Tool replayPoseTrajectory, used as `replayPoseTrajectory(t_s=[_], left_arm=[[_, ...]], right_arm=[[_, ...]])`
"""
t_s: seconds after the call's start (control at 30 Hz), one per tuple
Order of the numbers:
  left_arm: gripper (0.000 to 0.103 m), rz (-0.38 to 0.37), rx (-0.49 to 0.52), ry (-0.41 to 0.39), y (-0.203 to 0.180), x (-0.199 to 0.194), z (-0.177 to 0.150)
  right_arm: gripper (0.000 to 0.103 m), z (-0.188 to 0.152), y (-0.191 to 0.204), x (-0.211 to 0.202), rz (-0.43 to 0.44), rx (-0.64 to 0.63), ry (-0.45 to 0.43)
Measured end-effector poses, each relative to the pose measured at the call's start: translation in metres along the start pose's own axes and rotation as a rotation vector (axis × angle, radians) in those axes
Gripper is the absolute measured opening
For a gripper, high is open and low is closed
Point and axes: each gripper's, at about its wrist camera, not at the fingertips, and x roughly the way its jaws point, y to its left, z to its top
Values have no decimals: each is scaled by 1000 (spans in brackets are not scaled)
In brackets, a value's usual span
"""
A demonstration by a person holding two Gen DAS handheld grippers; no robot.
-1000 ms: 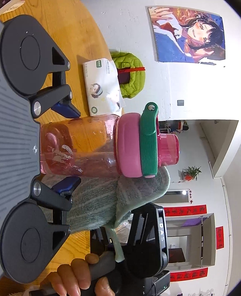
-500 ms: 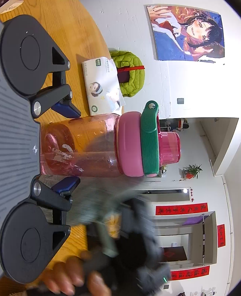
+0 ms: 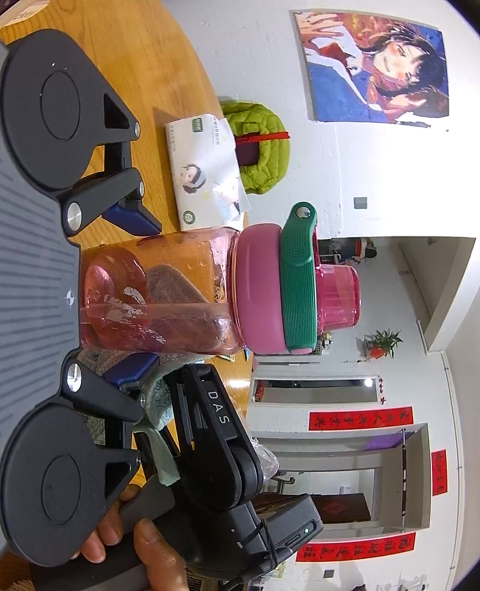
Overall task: Clean container
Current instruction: 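Hold the bottle with the left tool while the right tool keeps wiping its side with the towel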
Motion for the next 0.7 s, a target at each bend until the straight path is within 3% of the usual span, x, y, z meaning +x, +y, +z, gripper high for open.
replayPoseTrajectory(t_s=[0.03,0.1,0.17,0.47,0.7], left_arm=[[75,19,-22,12,-1,-2,0],[77,79,-48,16,-6,-8,1],[77,101,-13,-10,-17,-16,1],[79,22,21,-2,-18,-10,-1],[70,3,-4,-3,-1,-2,3]], right_arm=[[44,1,-2,-1,17,10,-15],[44,2,-5,-4,52,31,-46],[44,2,-7,-6,75,45,-64],[44,3,-6,-7,118,65,-69],[44,4,-6,-9,152,80,-72]])
